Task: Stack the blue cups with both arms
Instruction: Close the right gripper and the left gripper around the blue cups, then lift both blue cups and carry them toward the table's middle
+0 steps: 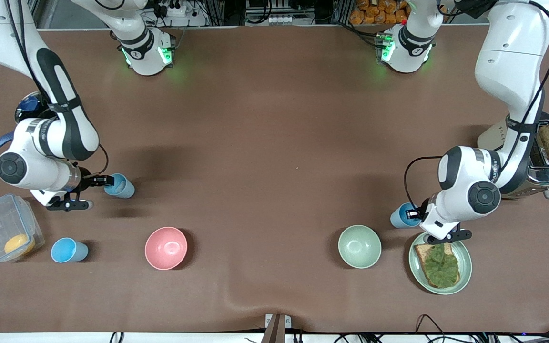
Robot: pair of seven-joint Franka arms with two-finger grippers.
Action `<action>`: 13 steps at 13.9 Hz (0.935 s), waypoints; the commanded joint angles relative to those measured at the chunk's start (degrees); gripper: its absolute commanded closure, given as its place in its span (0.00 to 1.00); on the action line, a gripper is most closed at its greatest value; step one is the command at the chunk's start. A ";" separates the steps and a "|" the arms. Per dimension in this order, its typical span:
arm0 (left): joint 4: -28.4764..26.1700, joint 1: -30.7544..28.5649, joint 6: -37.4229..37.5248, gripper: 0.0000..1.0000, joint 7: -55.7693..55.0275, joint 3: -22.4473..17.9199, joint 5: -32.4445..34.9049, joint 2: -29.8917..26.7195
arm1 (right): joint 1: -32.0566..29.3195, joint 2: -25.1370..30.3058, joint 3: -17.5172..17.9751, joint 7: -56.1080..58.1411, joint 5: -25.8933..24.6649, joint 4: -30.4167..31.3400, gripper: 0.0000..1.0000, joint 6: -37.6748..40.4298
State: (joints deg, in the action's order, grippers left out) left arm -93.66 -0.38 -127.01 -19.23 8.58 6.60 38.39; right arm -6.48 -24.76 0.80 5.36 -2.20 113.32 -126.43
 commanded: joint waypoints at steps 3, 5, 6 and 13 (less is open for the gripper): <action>0.32 0.12 -0.52 1.00 -1.42 0.03 0.78 0.10 | 1.99 -0.28 0.43 -1.23 -1.22 -0.12 1.00 0.04; 0.32 0.12 -0.52 1.00 -1.42 0.03 0.78 0.10 | 3.23 -0.20 0.52 -2.80 -1.22 -0.12 1.00 0.39; 0.32 0.12 -0.52 1.00 -1.42 0.03 0.78 0.10 | 3.93 -0.02 0.87 -3.59 -1.14 -0.30 1.00 0.74; 0.40 -1.11 -0.43 1.00 -1.42 0.12 0.25 -3.14 | 10.43 0.68 16.14 -30.36 -0.96 -8.03 1.00 9.62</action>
State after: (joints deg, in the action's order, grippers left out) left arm -92.71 -0.91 -127.53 -19.35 8.59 6.56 37.73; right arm 1.94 -24.44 13.16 -15.54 -2.28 106.20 -117.85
